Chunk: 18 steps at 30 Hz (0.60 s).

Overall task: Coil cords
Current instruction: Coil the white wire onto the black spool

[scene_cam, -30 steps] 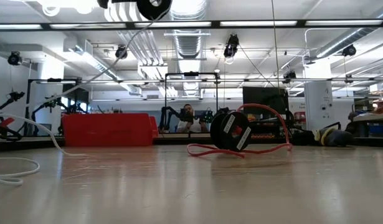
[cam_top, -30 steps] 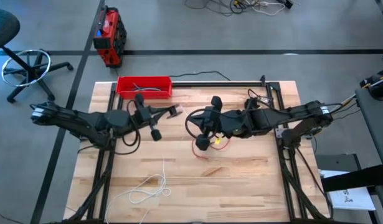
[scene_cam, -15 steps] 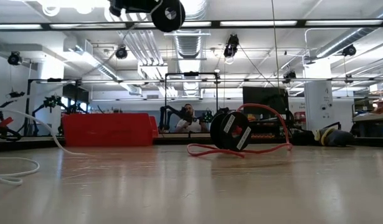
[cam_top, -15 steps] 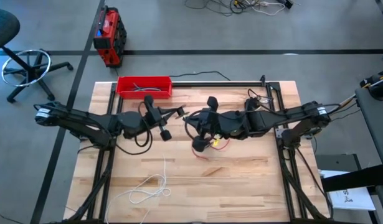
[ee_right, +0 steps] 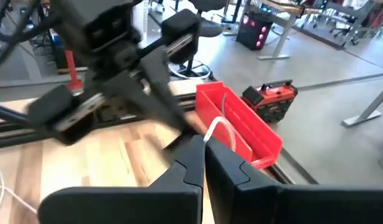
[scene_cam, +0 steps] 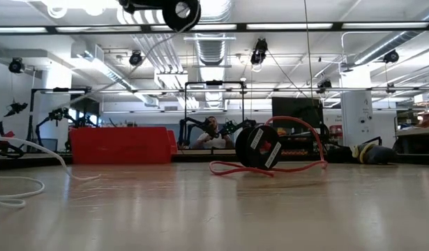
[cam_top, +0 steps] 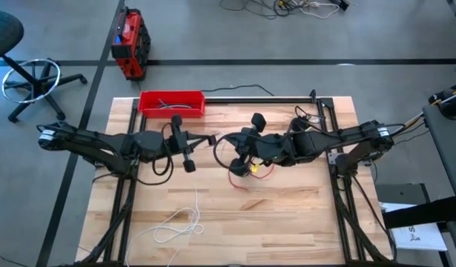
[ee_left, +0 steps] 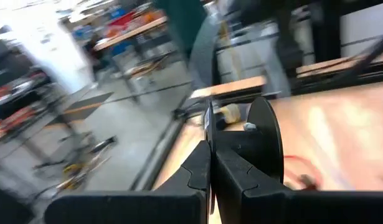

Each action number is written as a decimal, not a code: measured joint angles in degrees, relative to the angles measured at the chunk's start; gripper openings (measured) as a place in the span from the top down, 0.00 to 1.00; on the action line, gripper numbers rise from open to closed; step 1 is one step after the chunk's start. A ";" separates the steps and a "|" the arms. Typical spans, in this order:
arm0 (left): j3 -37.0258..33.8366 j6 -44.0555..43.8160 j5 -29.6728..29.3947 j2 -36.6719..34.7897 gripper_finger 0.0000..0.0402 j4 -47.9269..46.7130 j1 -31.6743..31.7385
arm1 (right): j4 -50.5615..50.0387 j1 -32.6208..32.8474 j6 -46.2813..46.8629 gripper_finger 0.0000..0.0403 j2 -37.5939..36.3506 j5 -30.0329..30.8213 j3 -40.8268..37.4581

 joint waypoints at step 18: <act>0.00 0.01 3.70 -0.69 1.00 -2.29 0.88 | -3.00 -0.18 0.66 1.00 0.15 1.91 0.00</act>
